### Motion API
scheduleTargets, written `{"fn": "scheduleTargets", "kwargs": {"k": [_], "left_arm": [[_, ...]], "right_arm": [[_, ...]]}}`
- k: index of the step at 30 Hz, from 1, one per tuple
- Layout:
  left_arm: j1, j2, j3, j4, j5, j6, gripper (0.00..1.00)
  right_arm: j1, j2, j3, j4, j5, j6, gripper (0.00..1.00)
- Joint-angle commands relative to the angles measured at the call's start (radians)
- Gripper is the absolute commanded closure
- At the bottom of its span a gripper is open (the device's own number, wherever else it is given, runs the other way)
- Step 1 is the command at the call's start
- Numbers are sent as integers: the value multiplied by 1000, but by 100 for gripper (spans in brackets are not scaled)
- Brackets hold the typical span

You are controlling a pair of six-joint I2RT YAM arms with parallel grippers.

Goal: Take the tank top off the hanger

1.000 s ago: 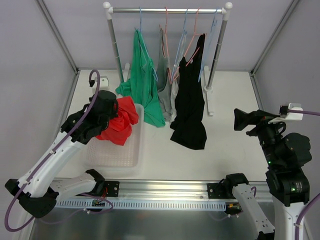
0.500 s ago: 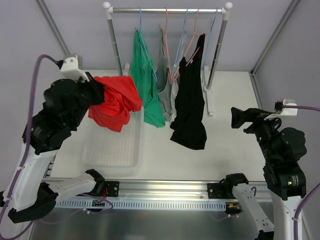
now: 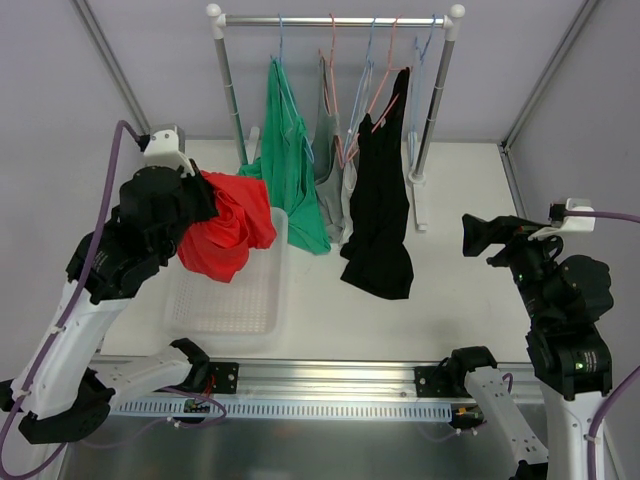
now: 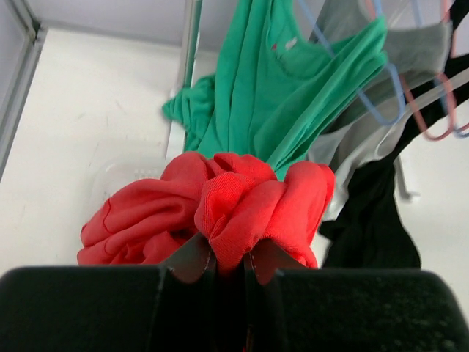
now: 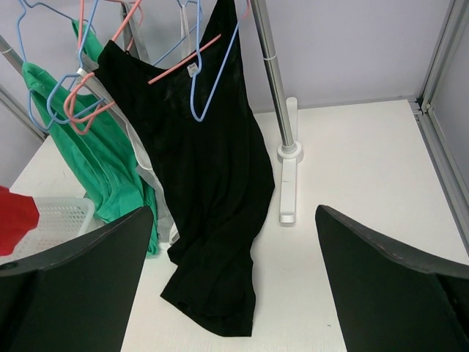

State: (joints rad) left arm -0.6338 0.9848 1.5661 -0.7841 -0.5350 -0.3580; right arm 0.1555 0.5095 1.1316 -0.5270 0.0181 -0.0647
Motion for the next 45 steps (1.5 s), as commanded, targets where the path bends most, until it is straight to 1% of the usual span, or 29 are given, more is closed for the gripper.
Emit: {"fn": "scheduleTargets", "kwargs": {"k": [1,3,7,11,13,14,16,20,24,25,26,30,32,33,35,36,38,39,40,41,45], "left_arm": [[5,-46,-76,36,-13,-73,100],[5,-54,-122,36,1,-113,100],[5,-81,-265,36,-16,-186,100],[14,-106,-366,34,-77,-289,100],[37,-98,-408,36,-95,-308,100],[74,-91,-419,36,-86,-315,100],[106,-55,-448,39,-59,-321,100],[157,6,-512,49,-56,-377,100],[226,83,-618,130,33,-366,100],[250,112,-638,179,62,-357,100],[258,126,-655,199,102,-354,100],[283,199,-698,246,168,-357,99],[284,219,-699,250,190,-357,87],[283,213,-698,252,207,-357,76],[283,192,-696,250,219,-348,63],[283,155,-687,249,233,-342,41],[283,105,-670,241,248,-303,22],[283,53,-644,229,256,-286,17],[283,29,-623,214,253,-263,3],[283,9,-601,195,247,-251,1],[281,-78,-445,108,245,-185,1]], "right_arm": [[1,3,-7,53,-7,-9,1],[-1,4,-15,55,-7,-6,0],[1,14,-26,64,-49,0,0],[1,14,-36,74,-60,8,1],[1,17,-43,81,-70,14,1],[1,17,-46,84,-76,17,1],[1,26,-53,93,-92,25,0],[1,43,-73,114,-112,34,1],[-1,63,-98,147,-145,48,1],[1,73,-101,156,-165,54,1],[1,78,-104,162,-178,57,1],[1,104,-99,197,-242,62,1],[1,129,-86,219,-296,88,0],[1,138,-66,229,-320,88,1],[1,179,-41,236,-340,89,0],[1,196,-14,236,-358,92,0],[1,228,14,237,-372,97,0],[1,260,42,239,-382,108,0],[1,276,54,243,-386,114,1],[1,291,68,246,-392,124,0],[1,400,157,282,-428,170,1]]}}
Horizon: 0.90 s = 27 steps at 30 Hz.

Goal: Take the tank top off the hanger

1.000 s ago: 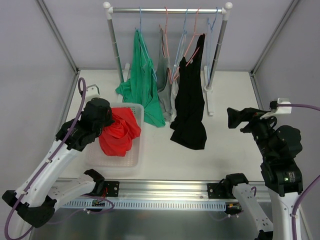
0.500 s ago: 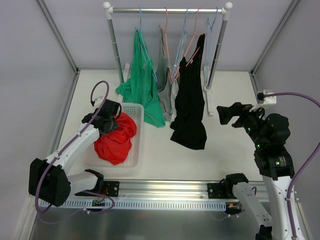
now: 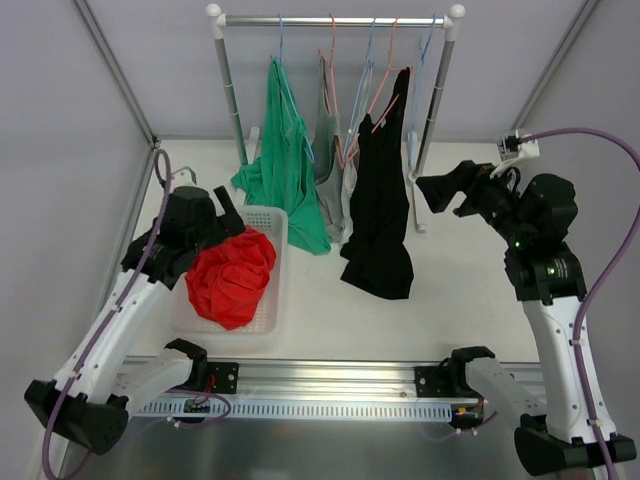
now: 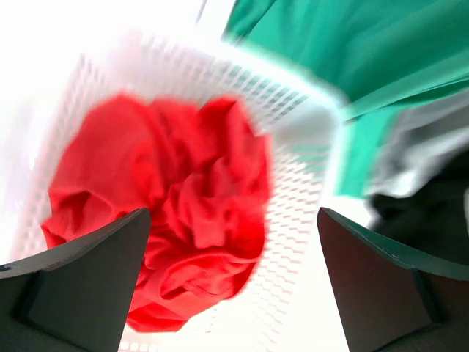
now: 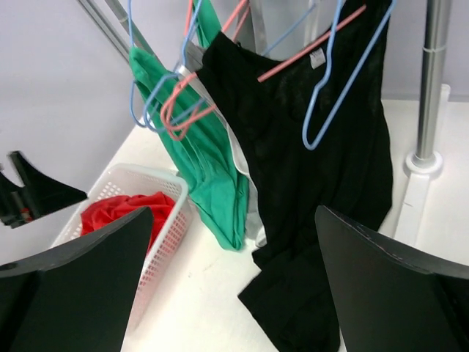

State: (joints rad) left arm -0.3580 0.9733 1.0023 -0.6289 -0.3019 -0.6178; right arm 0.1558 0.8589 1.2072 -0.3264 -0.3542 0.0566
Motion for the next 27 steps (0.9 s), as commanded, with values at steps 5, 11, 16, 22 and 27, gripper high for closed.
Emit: {"fn": "scheduleTargets", "kwargs": {"k": [5,11,16,22,27], "left_arm": [[5,-142,212,-58,330,255,1],[5,-294,150,-68,434,349,1],[5,-390,1,-65,337,404,1],[5,-472,-136,-14,328,360,1],[5,-498,-143,-8,314,359,1]], "right_arm": [[14,253,262,105,-94,117,3],[117,503,465,104,56,135,18],[198,670,636,93,308,117,38],[228,854,797,81,423,60,44],[229,920,813,75,488,58,48]]}}
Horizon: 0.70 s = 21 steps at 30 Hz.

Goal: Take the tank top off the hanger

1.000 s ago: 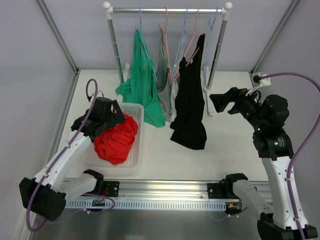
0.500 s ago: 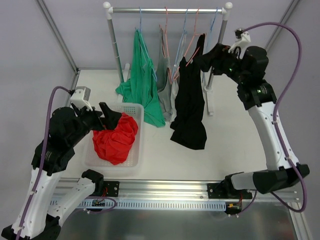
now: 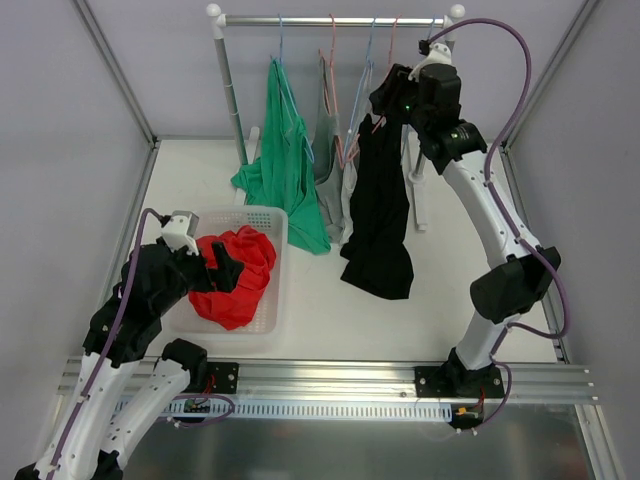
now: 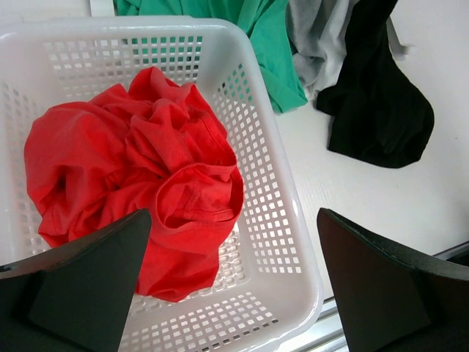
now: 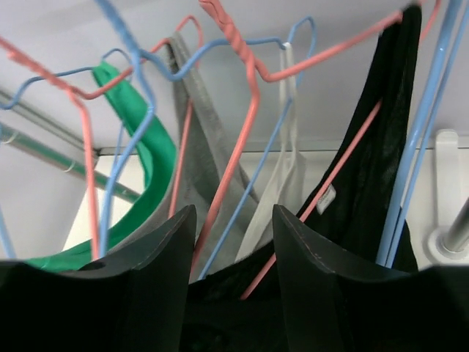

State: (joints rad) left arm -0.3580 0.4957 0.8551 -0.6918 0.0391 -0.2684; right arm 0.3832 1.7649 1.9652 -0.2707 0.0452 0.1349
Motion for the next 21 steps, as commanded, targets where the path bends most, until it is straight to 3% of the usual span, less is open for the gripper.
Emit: {"fn": "scheduleTargets", "kwargs": {"k": [1,4,5,10,16,21], "left_arm": [[7,-20,2,57,-27,9,1],[5,-6,1,58,-19,9,1],[5,-5,2,60,-16,9,1],[5,-2,-2,60,-5,9,1],[5,0,-4,63,8,9,1],[5,1,-5,63,18,11,1]], "right_arm": [[0,33,57,19,91,-20,51],[2,48,57,18,100,-8,58],[2,44,44,19,107,0,65],[5,-16,-23,30,154,11,73],[2,-70,-72,37,140,-6,91],[-3,-93,-69,39,119,-21,98]]}}
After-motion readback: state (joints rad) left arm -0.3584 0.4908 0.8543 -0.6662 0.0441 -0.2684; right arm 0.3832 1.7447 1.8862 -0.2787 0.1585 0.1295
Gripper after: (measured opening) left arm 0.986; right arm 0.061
